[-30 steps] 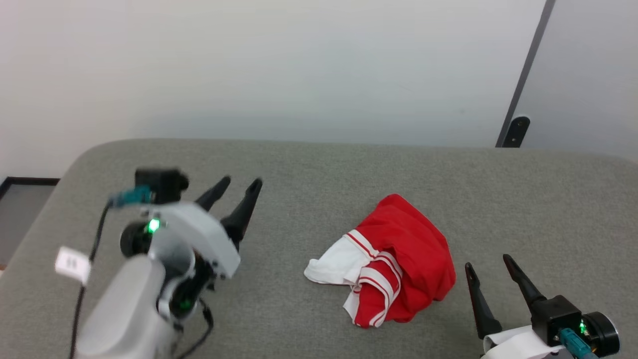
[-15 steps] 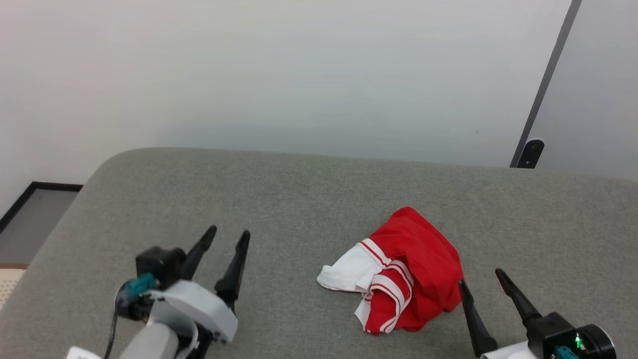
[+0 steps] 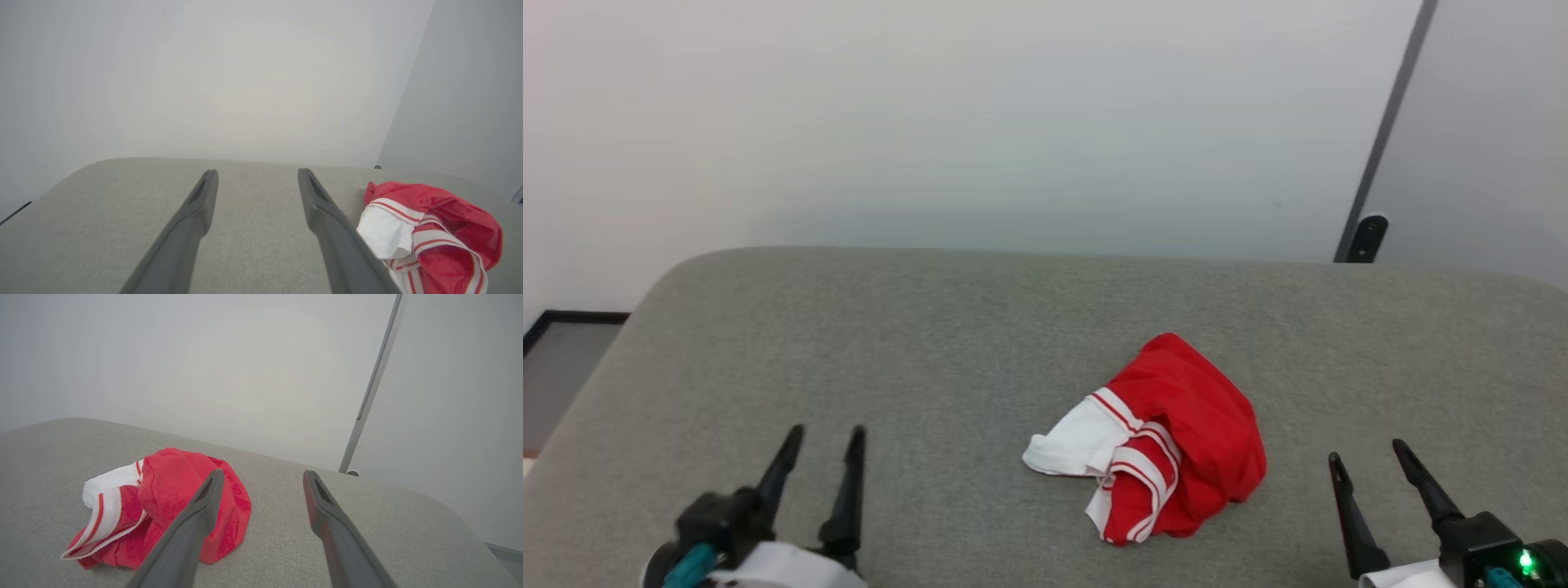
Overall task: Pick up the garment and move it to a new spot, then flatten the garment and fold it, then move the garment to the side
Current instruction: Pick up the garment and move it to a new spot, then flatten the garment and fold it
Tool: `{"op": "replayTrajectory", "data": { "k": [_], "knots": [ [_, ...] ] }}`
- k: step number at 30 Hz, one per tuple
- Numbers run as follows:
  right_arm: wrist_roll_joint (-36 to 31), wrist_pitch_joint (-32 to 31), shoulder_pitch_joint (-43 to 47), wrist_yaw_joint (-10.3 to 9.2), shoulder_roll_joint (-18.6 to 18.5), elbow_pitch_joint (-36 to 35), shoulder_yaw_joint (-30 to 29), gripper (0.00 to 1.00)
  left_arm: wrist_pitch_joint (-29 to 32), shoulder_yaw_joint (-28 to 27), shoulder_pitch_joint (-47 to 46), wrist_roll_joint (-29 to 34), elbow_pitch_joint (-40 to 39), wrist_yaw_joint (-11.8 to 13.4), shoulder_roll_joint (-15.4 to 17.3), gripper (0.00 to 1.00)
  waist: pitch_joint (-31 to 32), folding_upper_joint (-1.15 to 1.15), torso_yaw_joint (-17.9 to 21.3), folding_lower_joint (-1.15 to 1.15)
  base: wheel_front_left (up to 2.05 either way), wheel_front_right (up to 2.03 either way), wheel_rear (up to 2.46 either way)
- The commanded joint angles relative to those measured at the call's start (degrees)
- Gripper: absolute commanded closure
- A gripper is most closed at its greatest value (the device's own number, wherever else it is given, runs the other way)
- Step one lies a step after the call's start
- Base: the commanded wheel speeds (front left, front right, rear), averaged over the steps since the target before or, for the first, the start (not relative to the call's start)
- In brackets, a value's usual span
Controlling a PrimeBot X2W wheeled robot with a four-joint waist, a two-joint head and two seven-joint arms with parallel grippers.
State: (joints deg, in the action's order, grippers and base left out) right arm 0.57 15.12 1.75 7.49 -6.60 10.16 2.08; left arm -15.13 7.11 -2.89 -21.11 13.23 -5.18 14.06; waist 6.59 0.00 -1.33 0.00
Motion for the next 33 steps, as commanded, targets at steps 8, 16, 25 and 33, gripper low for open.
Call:
{"op": "replayTrajectory", "data": {
  "k": [8,16,25,33],
  "knots": [
    [-0.34,0.06,0.22,0.0,-0.62,-0.83,-1.46,0.0,-0.02,-5.35,4.1,4.87,-1.54,-1.39,-2.9,0.0,-1.02,0.0,2.54,0.0,0.0,0.0,0.0],
    [-0.61,0.06,-0.27,0.0,-0.36,-0.81,-1.16,0.0,-0.02,-6.44,4.2,6.66,-1.14,-2.21,-4.36,0.0,-1.67,0.0,3.74,0.0,0.0,0.0,0.0],
    [-0.61,0.06,-1.26,0.0,-0.06,-0.45,-1.42,0.0,-0.03,-3.19,1.89,6.76,-0.66,-2.36,-5.2,0.0,-3.79,0.0,10.09,0.0,0.0,0.0,0.0],
    [0.01,0.06,-2.54,-0.01,0.84,0.28,-0.1,0.0,3.18,4.02,-3.67,-1.63,4.39,-2.36,-0.26,0.0,-5.99,0.0,16.47,0.0,0.0,0.0,0.0]
  ]
}}
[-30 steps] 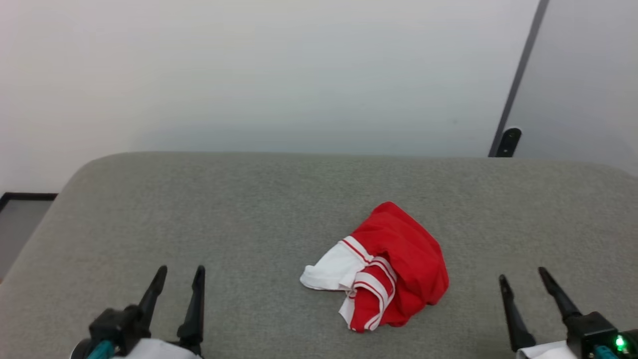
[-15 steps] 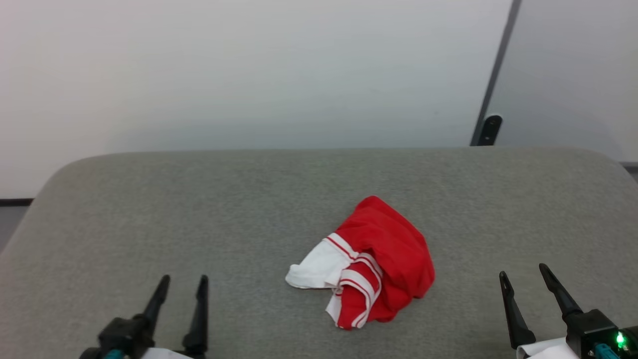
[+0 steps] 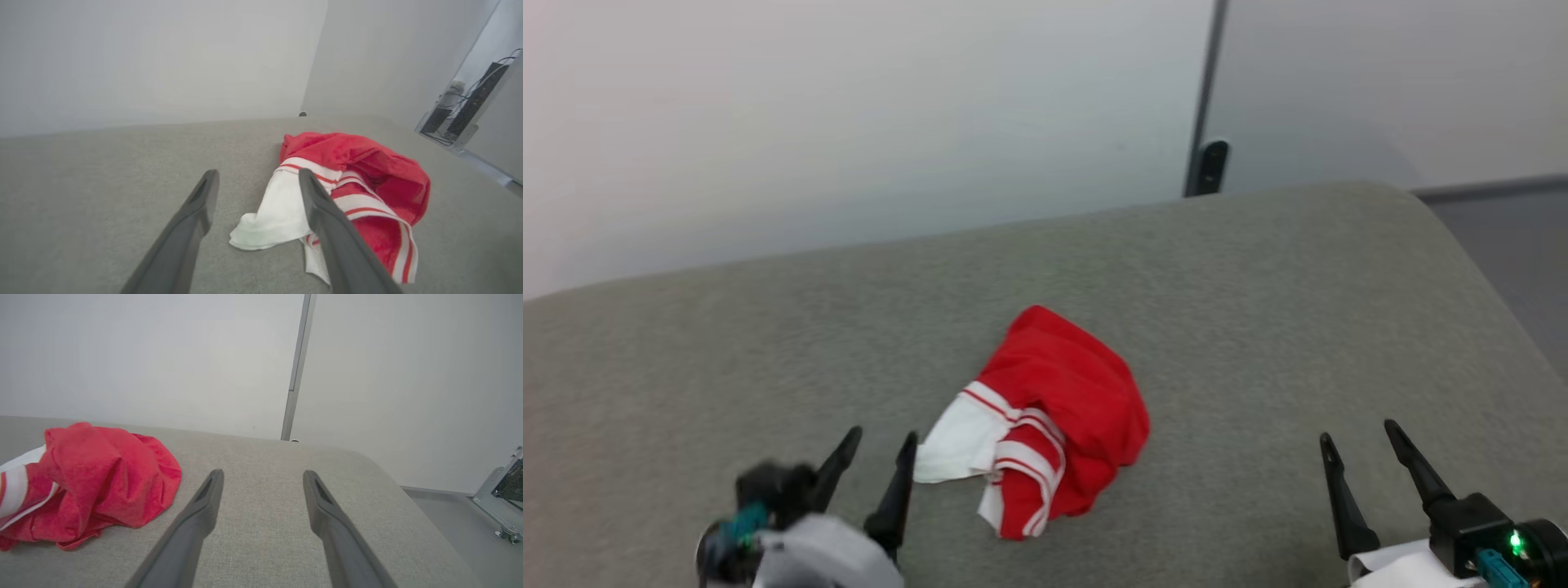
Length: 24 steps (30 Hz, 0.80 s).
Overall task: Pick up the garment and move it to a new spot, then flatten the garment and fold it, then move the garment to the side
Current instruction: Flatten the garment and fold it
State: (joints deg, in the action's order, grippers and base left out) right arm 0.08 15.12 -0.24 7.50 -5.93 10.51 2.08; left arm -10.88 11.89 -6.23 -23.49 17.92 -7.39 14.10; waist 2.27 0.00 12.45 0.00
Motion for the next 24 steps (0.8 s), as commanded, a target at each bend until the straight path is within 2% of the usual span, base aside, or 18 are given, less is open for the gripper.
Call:
{"op": "replayTrajectory", "data": {
  "k": [1,9,13,19,24],
  "knots": [
    [0.64,0.06,-0.64,-0.02,0.24,0.11,0.15,0.0,1.04,0.99,-1.62,-1.41,-0.1,-0.12,0.86,0.0,-1.89,0.0,3.24,0.0,0.0,0.0,0.0],
    [0.73,0.05,-2.23,-0.01,1.12,0.65,2.0,0.0,23.87,9.97,-12.18,-20.93,-1.36,-0.06,13.28,0.0,-3.96,0.0,5.96,0.0,0.0,0.0,0.0],
    [1.02,0.05,-3.74,-0.01,1.74,0.24,2.62,0.0,36.67,12.04,-17.04,-28.8,-1.46,-0.06,17.64,0.0,-6.12,0.0,6.71,0.0,0.0,0.0,0.0],
    [1.76,0.05,-5.21,-0.01,2.46,0.68,3.36,0.0,50.52,14.61,-22.27,-33.43,0.65,0.58,21.08,0.0,-8.35,0.0,7.98,0.0,0.0,0.0,0.0],
    [2.02,0.05,-5.57,-0.01,2.83,1.0,3.51,0.0,57.89,16.74,-24.13,-34.05,2.21,2.34,21.3,0.0,-9.08,0.0,8.68,0.0,0.0,0.0,0.0]
  ]
}}
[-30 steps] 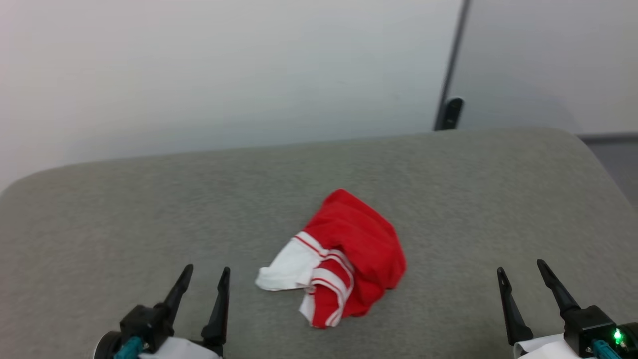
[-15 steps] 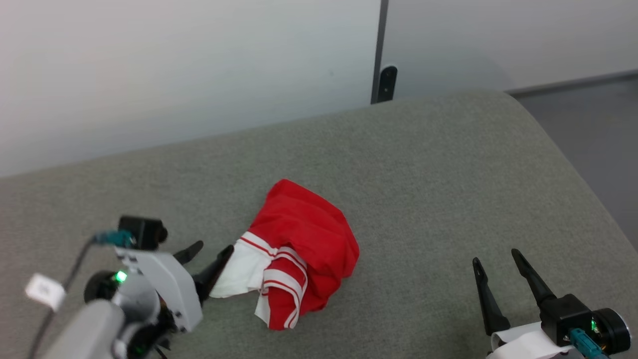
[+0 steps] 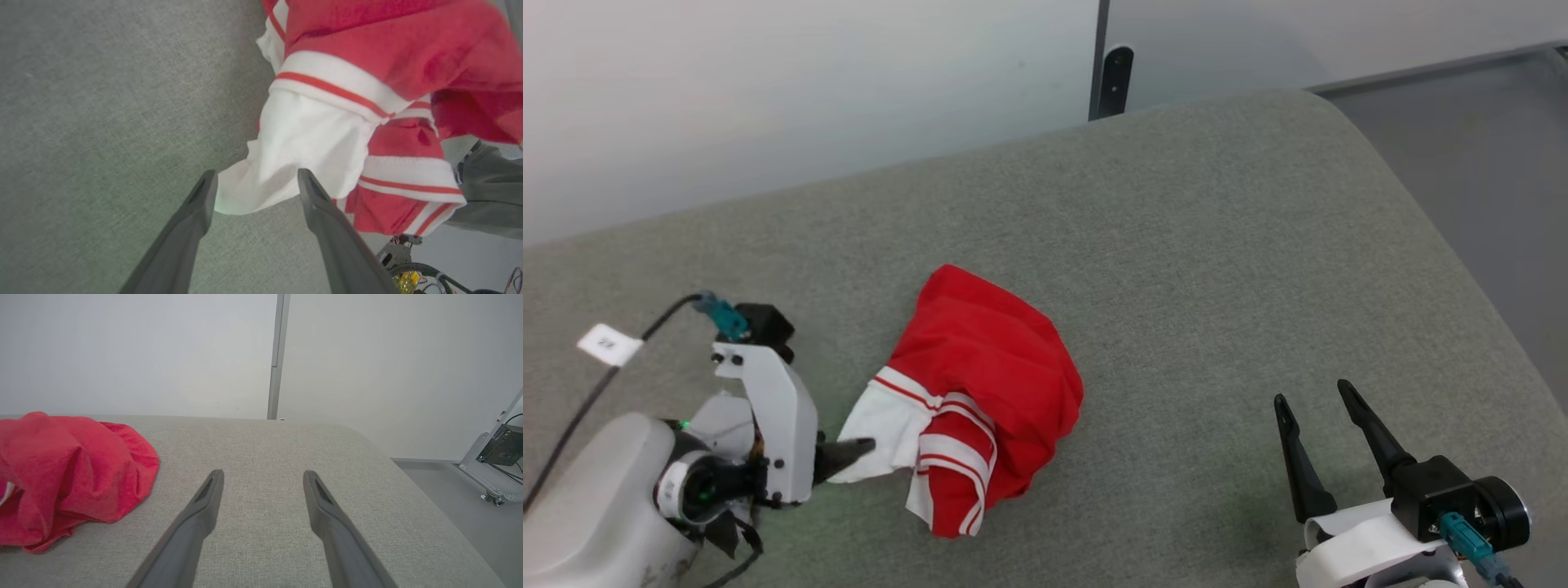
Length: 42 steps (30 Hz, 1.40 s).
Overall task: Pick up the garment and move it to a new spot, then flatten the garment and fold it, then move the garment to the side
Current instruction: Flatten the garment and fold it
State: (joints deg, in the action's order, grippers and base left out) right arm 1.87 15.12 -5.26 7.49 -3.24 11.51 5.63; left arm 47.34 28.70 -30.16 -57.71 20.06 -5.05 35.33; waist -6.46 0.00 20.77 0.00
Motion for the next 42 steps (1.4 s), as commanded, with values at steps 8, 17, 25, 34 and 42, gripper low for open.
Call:
{"op": "replayTrajectory", "data": {
  "k": [8,17,25,34,42],
  "knots": [
    [0.72,0.05,-0.96,-0.01,0.37,-0.34,-0.12,0.0,2.16,2.11,-1.5,1.5,1.89,0.0,0.34,0.27,-1.4,0.0,0.79,0.0,0.0,0.0,0.0],
    [0.47,0.05,-1.18,-0.01,0.42,-0.18,-0.08,0.0,4.86,3.75,-3.31,2.04,4.01,0.4,-0.34,1.0,-1.53,0.0,-0.36,0.0,0.0,0.0,0.0],
    [0.05,0.05,-1.3,0.0,0.41,0.06,-0.13,0.0,7.82,4.44,-6.0,2.29,4.19,-0.03,1.14,1.0,-1.11,0.0,-1.93,0.0,0.0,0.0,0.0],
    [-0.25,0.05,-0.8,0.0,0.41,0.33,-0.2,0.0,8.09,5.62,-8.7,8.09,3.59,-1.52,11.3,1.0,-0.7,0.0,-3.53,0.0,0.0,0.0,0.0],
    [-0.46,0.05,-0.41,0.0,0.41,0.61,0.4,0.0,6.49,7.26,-7.1,12.48,7.5,-1.94,19.56,1.0,-0.39,0.0,-3.97,0.0,0.0,0.0,0.0]
  ]
}}
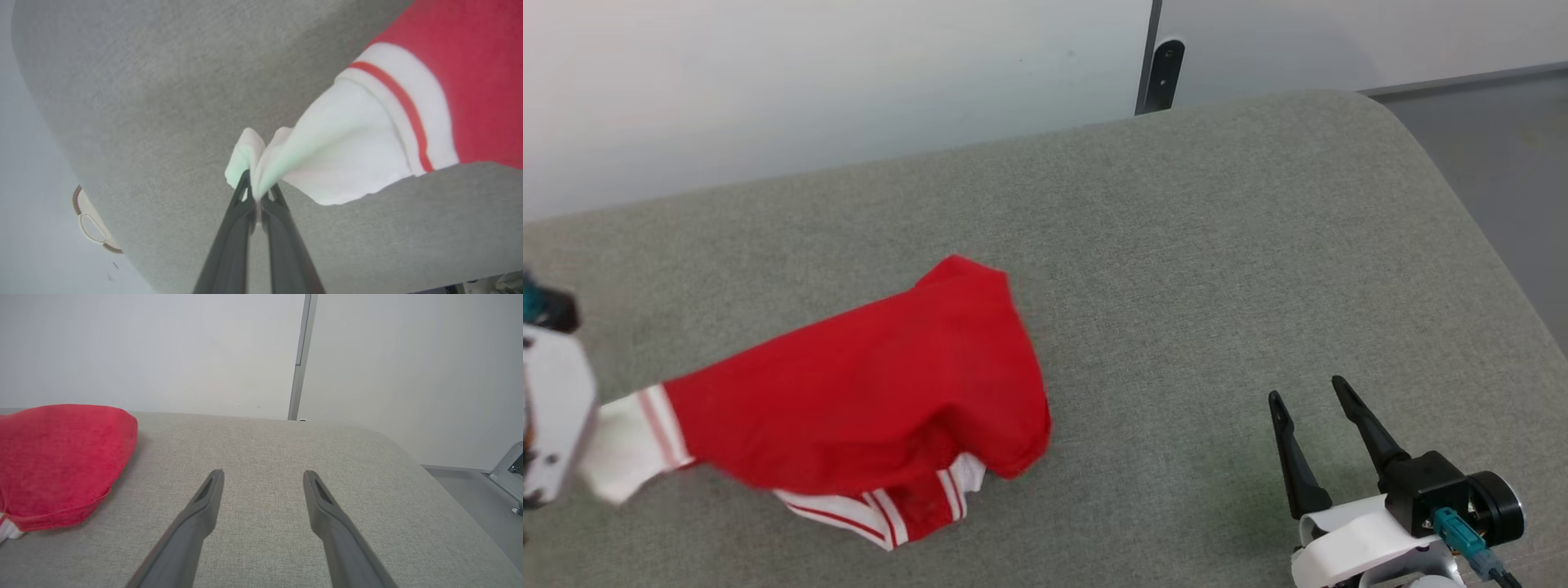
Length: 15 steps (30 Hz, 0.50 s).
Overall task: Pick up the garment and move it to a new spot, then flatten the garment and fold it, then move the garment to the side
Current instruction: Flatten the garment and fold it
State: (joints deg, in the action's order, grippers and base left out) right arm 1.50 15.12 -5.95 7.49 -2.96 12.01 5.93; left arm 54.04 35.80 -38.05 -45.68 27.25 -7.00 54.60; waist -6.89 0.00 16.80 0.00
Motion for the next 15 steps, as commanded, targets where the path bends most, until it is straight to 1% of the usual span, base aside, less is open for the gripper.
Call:
{"op": "replayTrajectory", "data": {
  "k": [1,3,7,9,15],
  "knots": [
    [-0.1,0.05,0.34,0.0,0.14,0.16,0.18,0.0,-0.54,0.33,1.05,0.78,0.96,0.02,0.98,1.0,0.08,0.0,0.0,0.0,0.0,0.0,0.0],
    [-0.09,0.05,0.4,-0.01,0.03,0.21,0.27,0.0,-1.04,0.33,1.8,1.45,2.94,0.71,2.11,1.0,0.17,0.0,0.04,0.0,0.0,0.0,0.0],
    [-0.2,0.05,0.48,0.0,-0.39,0.3,0.6,0.0,-3.14,1.24,3.75,2.58,6.31,0.9,3.23,1.0,0.2,0.0,0.24,0.0,0.0,0.0,0.0],
    [-0.25,0.05,0.55,-0.01,-0.49,0.16,0.73,0.0,-4.66,0.72,4.5,1.6,8.09,0.76,2.86,1.0,0.13,0.0,0.33,0.0,0.0,0.0,0.0],
    [-0.4,0.05,0.28,0.0,-0.87,0.1,1.08,0.0,-8.67,1.18,5.83,2.4,11.78,1.08,1.62,1.0,-0.31,0.0,0.55,0.0,0.0,0.0,0.0]
  ]
}}
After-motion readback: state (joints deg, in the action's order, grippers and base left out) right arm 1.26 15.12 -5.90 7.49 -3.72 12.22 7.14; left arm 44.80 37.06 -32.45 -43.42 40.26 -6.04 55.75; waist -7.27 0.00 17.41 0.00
